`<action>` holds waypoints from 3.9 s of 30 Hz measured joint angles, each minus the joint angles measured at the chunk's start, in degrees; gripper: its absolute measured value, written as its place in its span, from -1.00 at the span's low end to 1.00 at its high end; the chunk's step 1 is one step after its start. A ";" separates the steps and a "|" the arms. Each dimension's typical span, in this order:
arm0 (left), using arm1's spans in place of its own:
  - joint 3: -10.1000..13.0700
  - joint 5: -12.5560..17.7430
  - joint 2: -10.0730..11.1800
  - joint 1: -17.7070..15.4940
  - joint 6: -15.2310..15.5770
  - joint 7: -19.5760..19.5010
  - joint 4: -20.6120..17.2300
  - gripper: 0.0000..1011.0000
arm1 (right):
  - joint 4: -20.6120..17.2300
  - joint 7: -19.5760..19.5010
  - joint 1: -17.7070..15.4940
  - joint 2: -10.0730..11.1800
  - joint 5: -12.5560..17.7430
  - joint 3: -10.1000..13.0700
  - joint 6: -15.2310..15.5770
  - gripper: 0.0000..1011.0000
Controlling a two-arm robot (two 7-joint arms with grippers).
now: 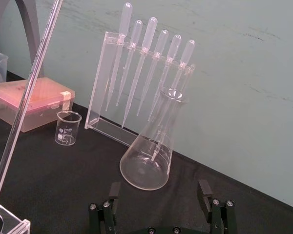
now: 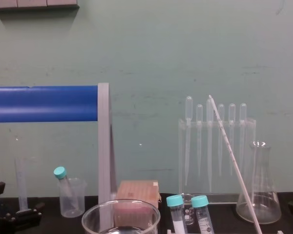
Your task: Hold the thermometer with one hand and immerse one end into the beaker, then reinsert it into the test tube rack.
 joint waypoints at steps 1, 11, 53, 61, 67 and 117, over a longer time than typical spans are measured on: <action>0.00 0.00 0.00 0.00 0.00 0.00 0.00 0.99 | 0.00 0.00 0.00 0.00 0.00 0.00 0.00 0.98; 0.00 0.00 0.00 0.00 0.00 0.00 0.00 0.99 | 0.00 0.00 0.00 0.00 0.00 0.00 0.00 0.98; 0.00 0.00 0.00 0.00 0.00 0.00 0.00 0.99 | -15.35 11.67 0.63 -7.99 21.40 11.47 -0.06 0.98; 0.00 0.00 0.00 0.00 0.00 0.00 0.00 0.99 | -14.51 16.07 3.39 -9.16 25.58 10.92 6.87 0.98; 0.00 0.00 0.00 0.00 0.00 0.00 0.00 0.99 | -12.74 17.33 5.06 -9.39 26.58 9.86 12.27 0.98; 0.00 0.00 0.00 0.00 0.00 0.00 0.00 0.99 | -2.56 20.16 12.70 -9.85 24.73 2.84 21.23 0.98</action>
